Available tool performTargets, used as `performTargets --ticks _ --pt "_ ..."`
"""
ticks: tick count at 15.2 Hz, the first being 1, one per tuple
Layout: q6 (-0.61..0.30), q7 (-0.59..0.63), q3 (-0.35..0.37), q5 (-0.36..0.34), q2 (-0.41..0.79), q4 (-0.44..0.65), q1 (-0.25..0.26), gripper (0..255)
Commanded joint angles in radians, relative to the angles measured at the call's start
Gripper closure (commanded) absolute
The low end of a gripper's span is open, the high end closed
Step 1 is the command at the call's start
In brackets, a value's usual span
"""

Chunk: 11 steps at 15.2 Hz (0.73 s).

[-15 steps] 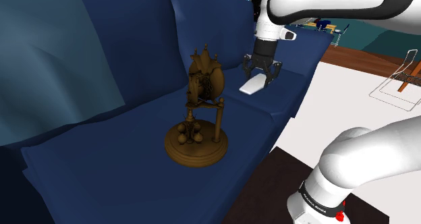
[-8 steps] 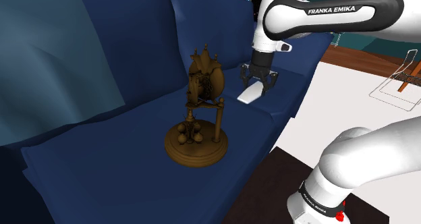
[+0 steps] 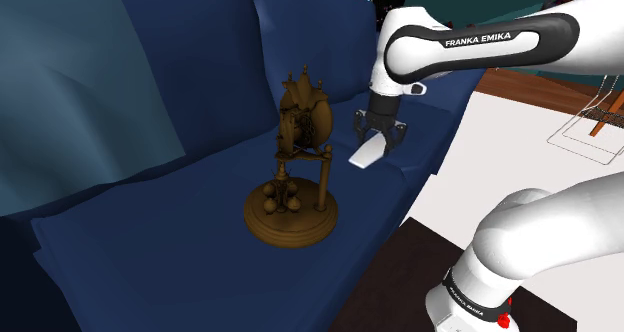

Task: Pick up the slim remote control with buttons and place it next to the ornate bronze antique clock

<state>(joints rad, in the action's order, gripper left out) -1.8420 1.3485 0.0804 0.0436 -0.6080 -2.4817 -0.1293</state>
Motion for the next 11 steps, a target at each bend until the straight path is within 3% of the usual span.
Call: performTargets --ticks 1,11 --pt "-0.028 0.000 0.001 0.001 0.002 -0.025 0.001 255" --pt "-0.175 0.001 0.007 0.005 0.038 -0.136 0.002 255"
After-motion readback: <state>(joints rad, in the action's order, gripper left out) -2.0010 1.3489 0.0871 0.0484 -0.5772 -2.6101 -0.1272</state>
